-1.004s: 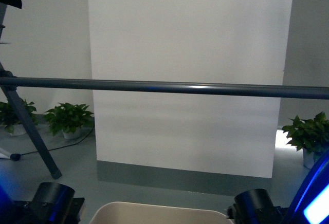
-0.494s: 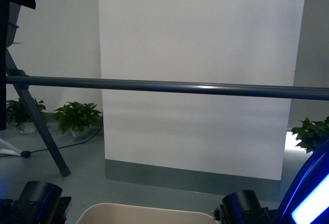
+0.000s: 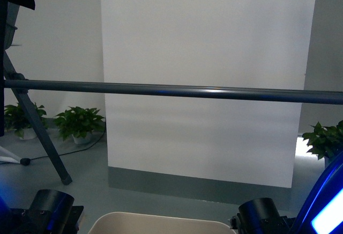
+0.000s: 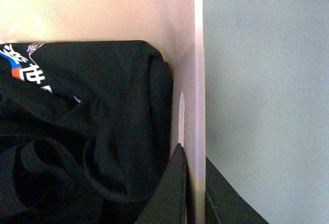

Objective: Move hamper under clothes hanger

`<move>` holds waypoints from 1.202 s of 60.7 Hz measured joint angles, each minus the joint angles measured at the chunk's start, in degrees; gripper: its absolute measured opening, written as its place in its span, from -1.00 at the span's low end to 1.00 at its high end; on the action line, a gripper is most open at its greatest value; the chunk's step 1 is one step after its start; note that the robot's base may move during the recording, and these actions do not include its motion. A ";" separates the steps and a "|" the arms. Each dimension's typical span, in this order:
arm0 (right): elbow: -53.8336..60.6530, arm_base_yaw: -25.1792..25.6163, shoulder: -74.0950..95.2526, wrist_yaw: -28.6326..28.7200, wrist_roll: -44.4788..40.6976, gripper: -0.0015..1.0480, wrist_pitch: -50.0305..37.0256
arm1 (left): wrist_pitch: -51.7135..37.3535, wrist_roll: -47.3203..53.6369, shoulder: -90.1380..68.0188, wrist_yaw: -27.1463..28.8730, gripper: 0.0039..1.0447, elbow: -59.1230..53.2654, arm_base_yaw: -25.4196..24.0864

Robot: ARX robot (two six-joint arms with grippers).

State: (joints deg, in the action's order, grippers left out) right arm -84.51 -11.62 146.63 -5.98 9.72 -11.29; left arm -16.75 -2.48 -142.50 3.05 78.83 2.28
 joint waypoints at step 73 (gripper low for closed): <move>-0.02 1.36 -0.02 -0.17 -0.04 -0.94 0.00 | 0.04 -0.02 0.02 -0.66 -0.93 -0.15 1.33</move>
State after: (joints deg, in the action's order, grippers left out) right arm -84.53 -10.26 146.61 -6.15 9.67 -11.29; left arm -16.71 -2.50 -142.47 2.39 78.67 3.62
